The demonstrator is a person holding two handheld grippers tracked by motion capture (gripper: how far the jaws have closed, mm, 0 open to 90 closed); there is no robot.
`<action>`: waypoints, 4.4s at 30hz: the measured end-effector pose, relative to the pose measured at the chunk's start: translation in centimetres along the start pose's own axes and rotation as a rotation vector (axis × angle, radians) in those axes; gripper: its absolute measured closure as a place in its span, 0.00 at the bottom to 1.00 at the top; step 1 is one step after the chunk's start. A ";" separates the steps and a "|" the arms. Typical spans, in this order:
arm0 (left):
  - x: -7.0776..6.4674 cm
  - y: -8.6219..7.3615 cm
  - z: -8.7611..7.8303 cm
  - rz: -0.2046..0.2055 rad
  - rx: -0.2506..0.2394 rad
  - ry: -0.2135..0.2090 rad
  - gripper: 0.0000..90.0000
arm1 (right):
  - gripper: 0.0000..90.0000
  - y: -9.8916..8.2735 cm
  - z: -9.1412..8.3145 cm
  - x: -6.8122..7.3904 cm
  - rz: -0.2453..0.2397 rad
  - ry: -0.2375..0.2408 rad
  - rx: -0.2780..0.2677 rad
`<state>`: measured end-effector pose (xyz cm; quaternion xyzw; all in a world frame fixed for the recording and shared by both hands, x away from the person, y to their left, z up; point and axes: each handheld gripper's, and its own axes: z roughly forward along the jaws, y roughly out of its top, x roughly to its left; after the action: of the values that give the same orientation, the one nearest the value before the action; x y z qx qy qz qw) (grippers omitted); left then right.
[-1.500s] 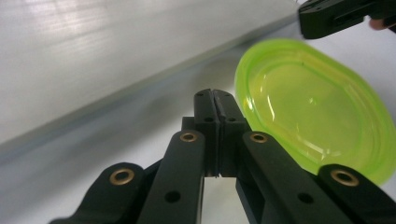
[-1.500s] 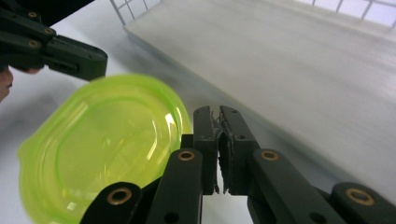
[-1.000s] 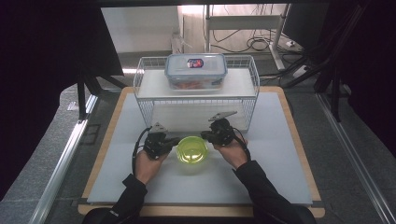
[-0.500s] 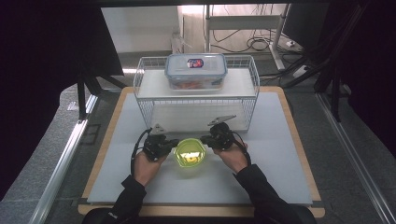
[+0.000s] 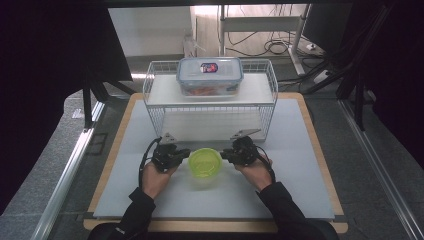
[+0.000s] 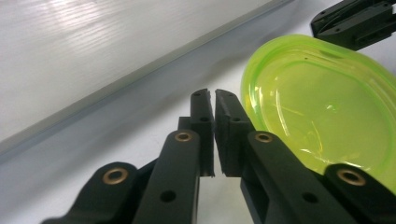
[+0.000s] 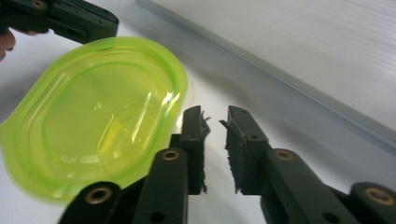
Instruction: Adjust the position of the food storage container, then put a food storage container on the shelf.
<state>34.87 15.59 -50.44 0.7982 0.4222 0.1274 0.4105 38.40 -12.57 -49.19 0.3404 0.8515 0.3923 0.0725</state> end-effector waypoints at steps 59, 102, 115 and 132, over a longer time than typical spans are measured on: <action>-0.1 -5.2 -5.0 0.115 -0.039 0.045 0.10 | 0.75 1.6 1.7 -1.3 0.239 0.237 0.055; 0.1 -5.2 -5.1 0.109 -0.056 0.035 0.09 | 0.94 2.2 -1.0 -2.1 0.372 0.387 -0.029; 0.2 -5.2 -5.2 0.103 -0.061 0.027 0.08 | 0.94 2.6 -2.4 -2.3 0.396 0.421 -0.071; 0.1 -5.3 -5.0 0.094 -0.065 0.009 0.06 | 0.94 5.6 -6.4 -1.6 0.391 0.473 -0.135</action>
<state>29.13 20.09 -51.35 0.8028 0.3817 0.1639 0.4277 40.05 -14.97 -41.04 0.3914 0.7350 0.5229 -0.1821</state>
